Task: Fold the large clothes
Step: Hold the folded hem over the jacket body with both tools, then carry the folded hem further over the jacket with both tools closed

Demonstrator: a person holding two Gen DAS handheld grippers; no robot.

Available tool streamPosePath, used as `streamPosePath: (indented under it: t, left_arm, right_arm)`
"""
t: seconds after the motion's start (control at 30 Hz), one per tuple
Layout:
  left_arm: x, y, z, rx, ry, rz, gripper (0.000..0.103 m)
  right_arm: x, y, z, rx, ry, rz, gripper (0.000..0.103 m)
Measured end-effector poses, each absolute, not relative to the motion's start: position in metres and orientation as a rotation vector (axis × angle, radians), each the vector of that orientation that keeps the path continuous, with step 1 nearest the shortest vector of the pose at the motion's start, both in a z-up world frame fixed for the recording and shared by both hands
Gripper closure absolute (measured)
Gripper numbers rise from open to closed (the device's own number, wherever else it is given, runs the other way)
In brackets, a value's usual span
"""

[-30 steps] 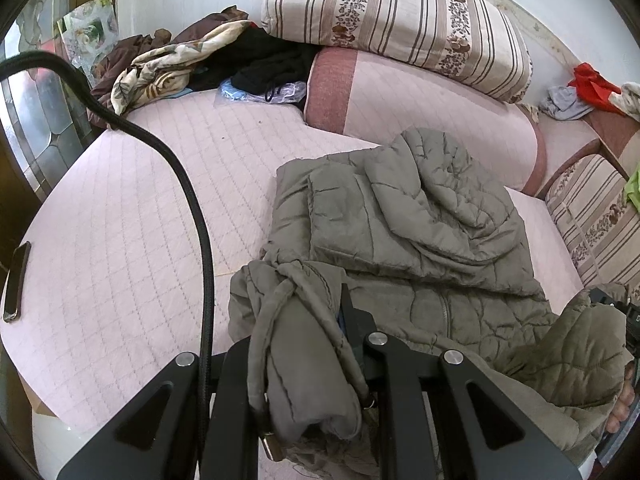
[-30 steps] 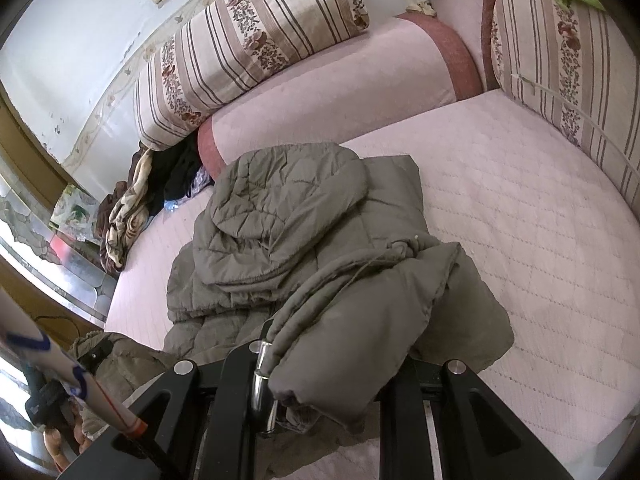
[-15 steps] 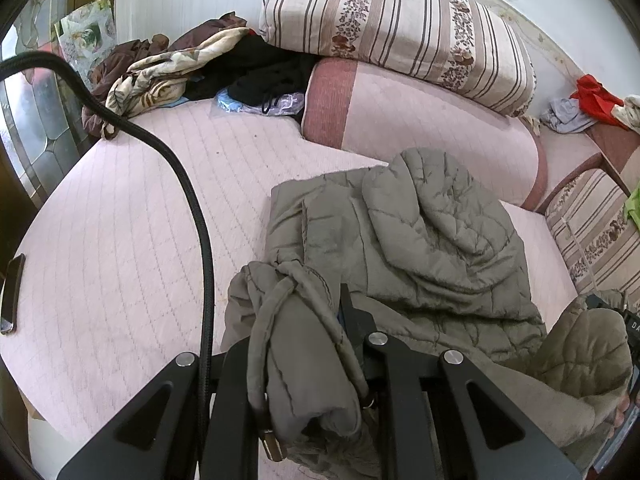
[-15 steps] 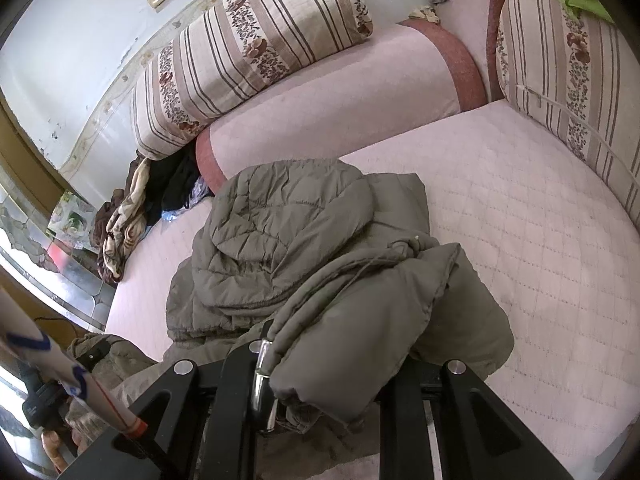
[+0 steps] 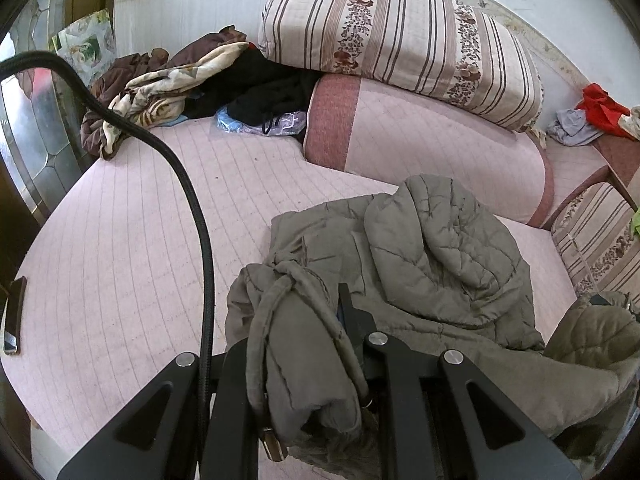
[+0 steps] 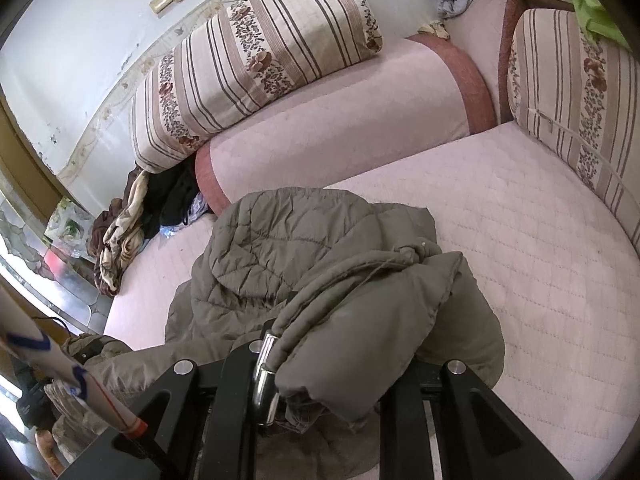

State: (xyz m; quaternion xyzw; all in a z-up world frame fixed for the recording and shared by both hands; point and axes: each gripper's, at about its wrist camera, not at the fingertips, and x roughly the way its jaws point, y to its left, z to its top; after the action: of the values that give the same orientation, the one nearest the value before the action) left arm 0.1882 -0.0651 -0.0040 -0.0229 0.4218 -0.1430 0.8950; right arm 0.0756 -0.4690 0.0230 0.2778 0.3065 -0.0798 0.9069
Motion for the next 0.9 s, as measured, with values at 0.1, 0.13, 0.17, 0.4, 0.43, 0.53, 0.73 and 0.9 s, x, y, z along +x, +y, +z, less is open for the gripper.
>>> streamPosePath:
  t: [0.1,0.13,0.17,0.4,0.43,0.53,0.73,0.9]
  left_arm:
    - [0.193,-0.067,-0.003,-0.045,0.872,-0.293,0.088]
    - [0.195,-0.067,-0.002,-0.045,0.871,-0.291,0.088]
    - [0.196,-0.068,-0.002,-0.044,0.870,-0.289,0.088]
    - [0.206,-0.075,0.007,-0.028,0.847,-0.287,0.088]
    - [0.208,-0.077,0.008,-0.024,0.842,-0.287,0.088]
    - [0.214,-0.082,0.012,-0.014,0.832,-0.286,0.088]
    - [0.230,-0.090,0.013,0.008,0.832,-0.275,0.088]
    - [0.246,-0.097,0.014,0.013,0.843,-0.267,0.088]
  right_arm:
    - [0.081,-0.471,0.024,0.575,0.632,-0.169,0.084]
    - [0.082,-0.472,0.025,0.574,0.632,-0.169,0.084]
    - [0.084,-0.472,0.025,0.572,0.632,-0.170,0.084]
    - [0.096,-0.479,0.031,0.565,0.633,-0.176,0.084]
    - [0.097,-0.480,0.033,0.564,0.632,-0.176,0.084]
    - [0.103,-0.482,0.037,0.561,0.628,-0.177,0.084]
    - [0.117,-0.488,0.039,0.564,0.627,-0.189,0.084]
    - [0.130,-0.494,0.038,0.565,0.635,-0.203,0.084]
